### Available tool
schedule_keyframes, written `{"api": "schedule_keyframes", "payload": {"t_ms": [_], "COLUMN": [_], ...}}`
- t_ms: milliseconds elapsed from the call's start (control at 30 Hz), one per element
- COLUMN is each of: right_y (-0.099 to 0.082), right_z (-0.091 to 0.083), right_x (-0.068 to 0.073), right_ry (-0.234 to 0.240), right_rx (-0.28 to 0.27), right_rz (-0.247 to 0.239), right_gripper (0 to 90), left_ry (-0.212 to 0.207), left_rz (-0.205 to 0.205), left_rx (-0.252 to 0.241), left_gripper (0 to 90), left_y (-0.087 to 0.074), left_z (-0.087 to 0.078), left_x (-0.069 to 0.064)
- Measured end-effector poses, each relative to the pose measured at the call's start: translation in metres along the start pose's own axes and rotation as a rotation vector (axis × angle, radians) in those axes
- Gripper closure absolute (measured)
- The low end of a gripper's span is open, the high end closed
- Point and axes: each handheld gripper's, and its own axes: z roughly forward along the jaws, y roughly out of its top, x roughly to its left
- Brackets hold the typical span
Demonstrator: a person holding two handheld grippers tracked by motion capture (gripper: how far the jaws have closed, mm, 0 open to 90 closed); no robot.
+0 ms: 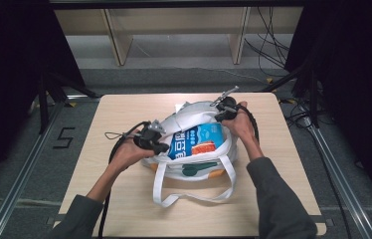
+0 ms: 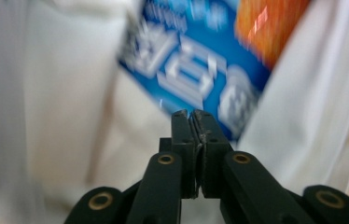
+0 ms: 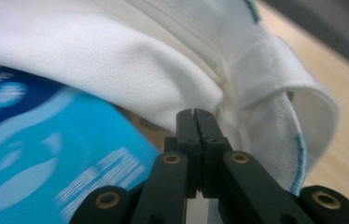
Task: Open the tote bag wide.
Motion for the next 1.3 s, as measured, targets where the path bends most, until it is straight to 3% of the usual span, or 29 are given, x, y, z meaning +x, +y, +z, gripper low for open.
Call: {"api": "schedule_keyframes", "payload": {"t_ms": [33,100,133,167,200,233,267,333,400,433,500,533,567,633,700,767,800,833,867,900,1000,1067,1100,1133,1200,1233,1300], "right_y": [-0.002,-0.005,-0.006,-0.007,-0.009,-0.011,-0.013,-0.016,-0.019,-0.020,-0.025,-0.031,-0.035,-0.051,-0.066,-0.075,-0.078,-0.076,-0.073,-0.069,-0.062,-0.056,-0.052,-0.050,-0.046,-0.045,-0.048], "right_z": [-0.007,-0.026,-0.033,-0.040,-0.047,-0.053,-0.058,-0.066,-0.071,-0.072,-0.063,-0.052,-0.044,-0.020,0.008,0.028,0.038,0.038,0.035,0.026,0.000,-0.021,-0.033,-0.039,-0.053,-0.053,-0.056], "right_x": [0.004,0.017,0.023,0.027,0.035,0.045,0.050,0.058,0.057,0.052,0.033,0.018,0.008,-0.013,-0.020,-0.020,-0.020,-0.019,-0.017,-0.015,-0.014,-0.008,-0.004,0.003,0.021,0.030,0.048], "right_ry": [-0.020,-0.023,-0.025,-0.041,-0.042,-0.005,-0.008,0.015,0.054,0.034,-0.060,-0.125,-0.141,-0.105,-0.059,-0.038,-0.033,-0.036,-0.048,-0.064,-0.053,-0.020,0.012,0.029,0.104,0.145,0.190], "right_rx": [-0.028,-0.052,-0.068,-0.071,-0.075,-0.062,-0.066,-0.084,-0.129,-0.128,-0.118,-0.065,-0.041,-0.014,-0.003,0.023,0.010,0.046,0.074,0.082,0.010,-0.053,-0.087,-0.148,-0.144,-0.166,-0.107], "right_rz": [-0.007,-0.068,-0.108,-0.180,-0.212,-0.195,-0.232,-0.221,-0.200,-0.204,-0.174,-0.138,-0.119,-0.025,0.059,0.075,0.071,0.074,0.083,0.046,0.069,0.062,0.051,0.042,0.009,-0.033,-0.088], "right_gripper": [90.0,89.7,89.5,89.0,88.5,87.5,87.1,88.2,90.0,90.0,90.0,90.0,90.0,90.0,90.0,90.0,90.0,90.0,90.0,90.0,90.0,90.0,90.0,90.0,90.0,90.0,90.0], "left_ry": [0.031,0.058,0.061,0.081,0.110,0.122,0.143,0.149,0.182,0.187,0.201,0.206,0.209,0.188,0.200,0.206,0.221,0.224,0.224,0.224,0.196,0.175,0.159,0.142,0.110,0.099,0.091], "left_rz": [0.007,-0.020,-0.048,-0.049,-0.056,-0.068,-0.074,-0.110,-0.134,-0.136,-0.174,-0.191,-0.203,-0.224,-0.241,-0.284,-0.273,-0.254,-0.251,-0.256,-0.283,-0.253,-0.259,-0.252,-0.243,-0.234,-0.213], "left_rx": [0.006,-0.017,-0.026,-0.031,-0.028,-0.020,-0.023,-0.006,-0.005,-0.002,-0.010,-0.013,-0.021,-0.029,0.000,-0.007,0.009,0.014,0.002,-0.004,-0.054,-0.052,-0.073,-0.080,-0.086,-0.083,-0.058], "left_gripper": [86.3,84.6,84.5,84.1,84.1,84.4,84.4,84.7,85.0,85.9,87.6,87.6,87.9,89.2,89.4,89.5,89.5,89.5,89.5,89.4,88.6,88.2,88.1,88.0,87.8,87.7,87.7], "left_y": [0.008,0.022,0.028,0.034,0.039,0.043,0.046,0.049,0.049,0.047,0.039,0.036,0.032,0.023,0.014,0.011,0.011,0.010,0.009,0.009,0.009,0.013,0.015,0.017,0.022,0.023,0.025], "left_z": [0.001,0.008,0.011,0.015,0.018,0.022,0.026,0.033,0.035,0.036,0.038,0.039,0.040,0.045,0.053,0.056,0.056,0.055,0.053,0.050,0.040,0.033,0.031,0.028,0.025,0.025,0.028], "left_x": [0.003,0.008,0.011,0.014,0.017,0.021,0.025,0.034,0.042,0.048,0.059,0.062,0.066,0.071,0.075,0.078,0.078,0.078,0.076,0.075,0.069,0.063,0.060,0.057,0.050,0.048,0.045]}}
